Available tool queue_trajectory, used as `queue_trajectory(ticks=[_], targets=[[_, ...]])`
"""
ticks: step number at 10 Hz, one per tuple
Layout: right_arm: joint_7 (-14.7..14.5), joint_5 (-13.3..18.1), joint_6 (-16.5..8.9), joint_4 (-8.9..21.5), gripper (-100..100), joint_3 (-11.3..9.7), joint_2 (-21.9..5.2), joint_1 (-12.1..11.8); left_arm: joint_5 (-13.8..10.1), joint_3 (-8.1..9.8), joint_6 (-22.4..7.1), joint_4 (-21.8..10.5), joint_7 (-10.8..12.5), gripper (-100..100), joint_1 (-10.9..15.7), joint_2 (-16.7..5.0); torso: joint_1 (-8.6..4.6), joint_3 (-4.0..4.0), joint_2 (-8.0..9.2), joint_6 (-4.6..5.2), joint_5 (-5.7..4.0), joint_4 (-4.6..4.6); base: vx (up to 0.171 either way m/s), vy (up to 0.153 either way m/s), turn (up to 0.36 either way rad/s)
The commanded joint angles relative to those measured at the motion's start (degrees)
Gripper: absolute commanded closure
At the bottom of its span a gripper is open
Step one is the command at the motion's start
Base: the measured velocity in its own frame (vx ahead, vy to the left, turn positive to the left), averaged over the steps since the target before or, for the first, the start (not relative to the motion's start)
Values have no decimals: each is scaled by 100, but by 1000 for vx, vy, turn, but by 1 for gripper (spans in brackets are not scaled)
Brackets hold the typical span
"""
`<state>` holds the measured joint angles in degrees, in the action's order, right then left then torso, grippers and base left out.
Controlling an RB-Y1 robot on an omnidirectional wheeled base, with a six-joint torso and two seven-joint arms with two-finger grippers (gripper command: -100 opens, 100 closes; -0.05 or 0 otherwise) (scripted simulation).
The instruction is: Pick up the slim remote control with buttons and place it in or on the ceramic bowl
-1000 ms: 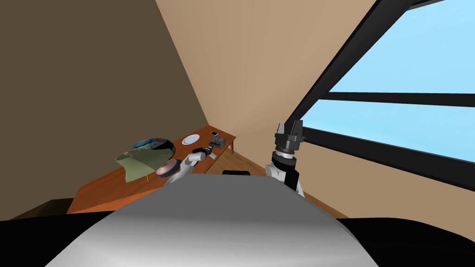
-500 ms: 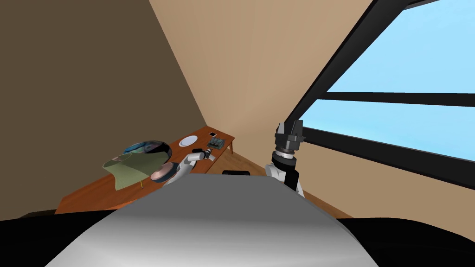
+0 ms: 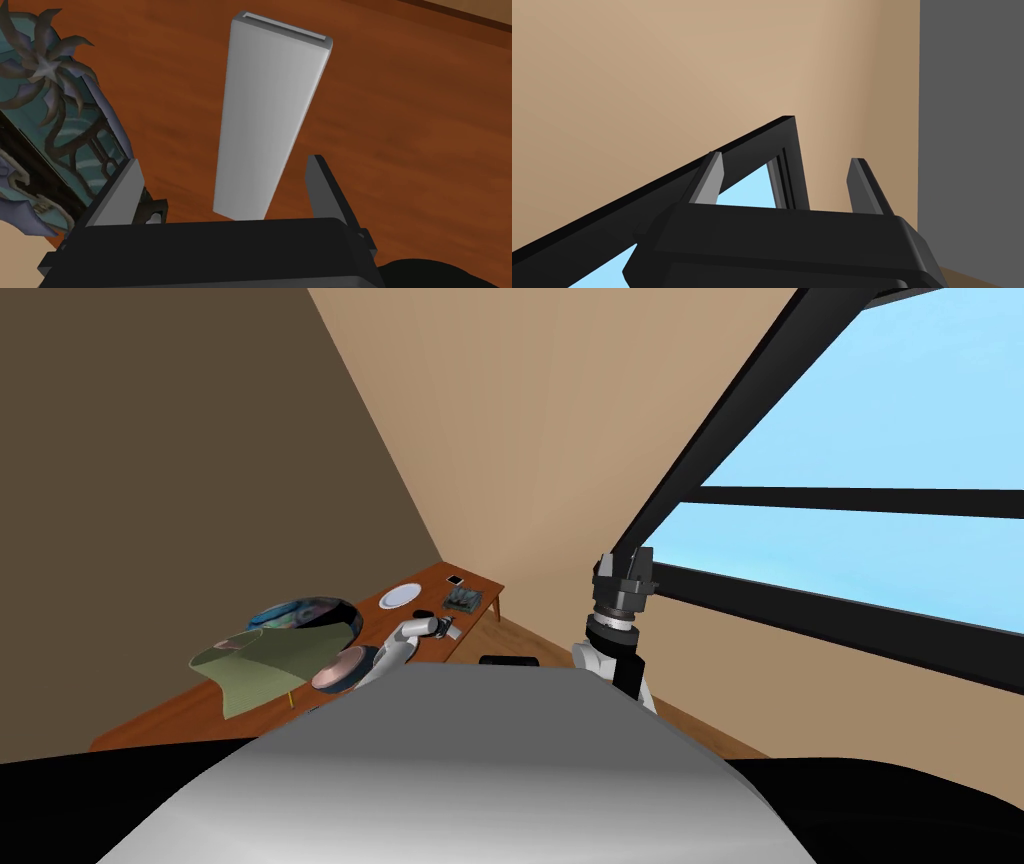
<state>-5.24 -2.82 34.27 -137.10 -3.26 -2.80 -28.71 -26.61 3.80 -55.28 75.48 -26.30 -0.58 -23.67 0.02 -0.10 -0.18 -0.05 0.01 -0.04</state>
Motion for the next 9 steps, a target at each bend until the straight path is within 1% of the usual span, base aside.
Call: queue_trajectory(ticks=[1, 2, 3, 4, 5, 7, 8, 9], targets=[[0, 0, 0, 0, 0, 0, 0, 0, -23, 32, -219, -111, -36, -100, 67, -35, 0, 0, 0, 0, 0, 0, 38, 4, -31], [0, 0, 0, 0, 0, 0, 0, 0, -35, 85, -412, -286, -85, -100, 122, -72, 0, 0, 0, 0, 0, 0, 48, 2, -47], [0, 0, 0, 0, 0, 0, 0, 0, -35, 85, -468, -286, -85, -100, 122, -72, -1, -1, -3, 0, 0, 0, 38, -1, -34], [0, 0, 0, 0, 0, 0, 0, 0, -45, 136, -679, -447, -129, -100, 173, -108, -2, 0, 0, 0, 0, 0, 36, 1, -58], [0, 0, 0, 0, 0, 0, 0, 0, -45, 136, -697, -447, -129, -100, 173, -108, -1, 1, 1, 0, 0, 0, 36, -2, -31], [0, 0, 0, 0, 0, 0, 0, 0, -54, 232, -1067, -726, -203, -100, 260, -179, -4, -1, -2, 0, -1, 0, 63, -4, -64], [0, 0, 0, 0, 0, 0, 0, 0, -54, 232, -1092, -726, -203, -100, 260, -179, -2, -6, -11, 0, -1, -2, 62, 5, -20], [0, 0, 0, 0, 0, 0, 0, 0, -55, 275, -1255, -842, -231, -100, 296, -214, -1, -6, -9, 0, 0, -2, 52, -7, -43]])
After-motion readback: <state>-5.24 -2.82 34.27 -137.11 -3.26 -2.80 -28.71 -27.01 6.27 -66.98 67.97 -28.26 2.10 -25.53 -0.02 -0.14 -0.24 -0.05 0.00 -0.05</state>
